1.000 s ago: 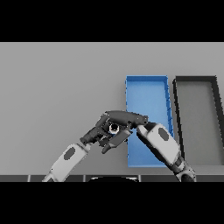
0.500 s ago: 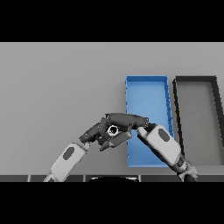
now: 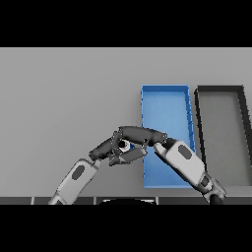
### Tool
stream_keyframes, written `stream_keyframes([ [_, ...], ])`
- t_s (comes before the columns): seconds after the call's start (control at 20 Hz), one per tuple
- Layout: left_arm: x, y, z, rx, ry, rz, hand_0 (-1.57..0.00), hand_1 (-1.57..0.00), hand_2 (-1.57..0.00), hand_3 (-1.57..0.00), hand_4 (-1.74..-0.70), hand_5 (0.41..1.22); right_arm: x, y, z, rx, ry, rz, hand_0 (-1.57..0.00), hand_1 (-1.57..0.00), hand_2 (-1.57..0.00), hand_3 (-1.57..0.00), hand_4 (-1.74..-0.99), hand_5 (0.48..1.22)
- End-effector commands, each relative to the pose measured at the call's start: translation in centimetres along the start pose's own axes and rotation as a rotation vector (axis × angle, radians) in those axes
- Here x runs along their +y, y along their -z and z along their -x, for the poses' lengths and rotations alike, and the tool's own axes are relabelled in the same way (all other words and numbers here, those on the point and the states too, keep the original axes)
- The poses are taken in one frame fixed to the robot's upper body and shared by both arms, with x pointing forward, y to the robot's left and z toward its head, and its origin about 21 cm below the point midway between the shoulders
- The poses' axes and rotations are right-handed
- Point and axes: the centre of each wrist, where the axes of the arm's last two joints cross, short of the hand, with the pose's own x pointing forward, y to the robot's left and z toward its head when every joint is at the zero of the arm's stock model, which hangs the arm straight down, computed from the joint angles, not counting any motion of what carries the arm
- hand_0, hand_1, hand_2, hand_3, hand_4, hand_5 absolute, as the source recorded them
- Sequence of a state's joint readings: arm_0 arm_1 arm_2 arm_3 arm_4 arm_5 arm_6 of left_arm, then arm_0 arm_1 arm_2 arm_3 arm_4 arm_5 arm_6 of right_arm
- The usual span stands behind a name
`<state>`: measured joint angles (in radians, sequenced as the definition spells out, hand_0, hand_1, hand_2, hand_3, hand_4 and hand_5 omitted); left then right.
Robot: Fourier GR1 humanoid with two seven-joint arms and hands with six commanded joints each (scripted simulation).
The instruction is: Pick up the blue pipe and place it into the blue bin.
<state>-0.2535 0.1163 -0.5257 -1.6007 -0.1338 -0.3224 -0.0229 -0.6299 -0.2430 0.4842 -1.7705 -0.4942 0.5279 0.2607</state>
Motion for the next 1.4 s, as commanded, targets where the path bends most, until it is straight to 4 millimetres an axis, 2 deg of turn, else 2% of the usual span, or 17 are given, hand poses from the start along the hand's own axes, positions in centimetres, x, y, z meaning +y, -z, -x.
stream_keyframes([
  [0.0, 0.2, 0.0, -0.5, -0.023, -0.007, -0.009, -0.17, -0.17, -0.16, -0.16, -0.9, 0.836, -0.1, 0.2, 0.1, 0.011, 0.007, 0.009, -1.57, -1.57, -1.57, -1.57, -1.488, 1.217],
  [0.15, 0.0, -0.2, -0.1, 0.0, -0.065, -0.023, -0.09, -0.08, -0.08, -0.08, -0.87, 0.697, 0.1, -0.2, 0.3, 0.009, -0.005, 0.018, -1.57, -1.57, -1.57, -1.57, -1.487, 1.219],
  [0.3, 0.0, -0.2, 0.1, 0.067, -0.098, -0.051, -0.05, -0.04, -0.04, -0.04, -0.89, 0.639, 0.0, -0.3, 0.5, -0.002, 0.008, 0.029, -1.57, -1.57, -1.57, -1.57, -1.488, 1.22],
  [0.45, -0.1, -0.4, 0.4, 0.101, -0.119, -0.046, -0.02, -0.02, -0.02, -0.02, -0.9, 0.589, -0.3, -0.1, -0.2, -0.018, 0.154, 0.023, -1.57, -1.57, -1.57, -1.57, -1.489, 1.22],
  [0.55, -0.5, -0.5, 0.5, 0.112, -0.12, -0.041, -0.01, -0.01, -0.01, -0.01, -0.91, 0.543, -1.3, 0.1, -1.4, -0.026, 0.246, 0.031, -1.57, -1.57, -1.57, -1.57, -1.491, 1.221],
  [0.7, -0.4, -0.8, 0.3, 0.113, -0.122, -0.052, -0.01, -0.01, -0.01, -0.01, -0.92, 0.507, -2.6, 0.3, -5.0, -0.057, 0.278, 0.046, -1.57, -1.57, -1.57, -1.57, -1.491, 1.221],
  [0.8, -0.6, -0.8, 0.0, 0.107, -0.131, -0.046, 0.0, 0.0, 0.0, 0.0, -0.93, 0.496, -3.7, 0.8, -7.8, -0.109, 0.25, 0.047, -1.57, -1.57, -1.57, -1.57, -1.493, 1.221],
  [0.95, -0.5, -1.2, 0.1, 0.113, -0.117, -0.048, 0.0, 0.0, 0.0, 0.0, -0.92, 0.488, -6.5, 1.2, -10.3, -0.159, 0.19, 0.071, -1.57, -1.57, -1.57, -1.57, -1.495, 1.221],
  [1.1, -0.4, -1.3, -0.1, 0.106, -0.101, -0.047, 0.0, 0.0, 0.0, 0.0, -0.91, 0.486, -9.8, 0.5, -12.4, -0.175, 0.169, 0.253, -1.57, -1.57, -1.57, -1.57, -1.496, 1.221],
  [1.15, -0.3, -1.3, -0.1, 0.113, -0.095, -0.044, 0.0, 0.0, 0.0, 0.0, -0.9, 0.487, -10.8, 0.2, -12.6, -0.154, 0.16, 0.321, -1.57, -1.57, -1.57, -1.57, -1.497, 1.221],
  [1.25, -0.4, -1.4, -0.2, 0.123, -0.092, -0.043, 0.0, 0.0, 0.0, 0.0, -0.89, 0.486, -12.5, -0.2, -11.9, -0.109, 0.131, 0.408, -1.57, -1.57, -1.57, -1.57, -1.498, 1.221],
  [1.35, 0.2, -1.6, -0.3, 0.114, -0.095, -0.053, 0.0, 0.0, 0.0, 0.0, -0.89, 0.484, -14.5, -1.8, -10.9, -0.059, 0.143, 0.509, -1.57, -1.57, -1.57, -1.57, -1.498, 1.221],
])
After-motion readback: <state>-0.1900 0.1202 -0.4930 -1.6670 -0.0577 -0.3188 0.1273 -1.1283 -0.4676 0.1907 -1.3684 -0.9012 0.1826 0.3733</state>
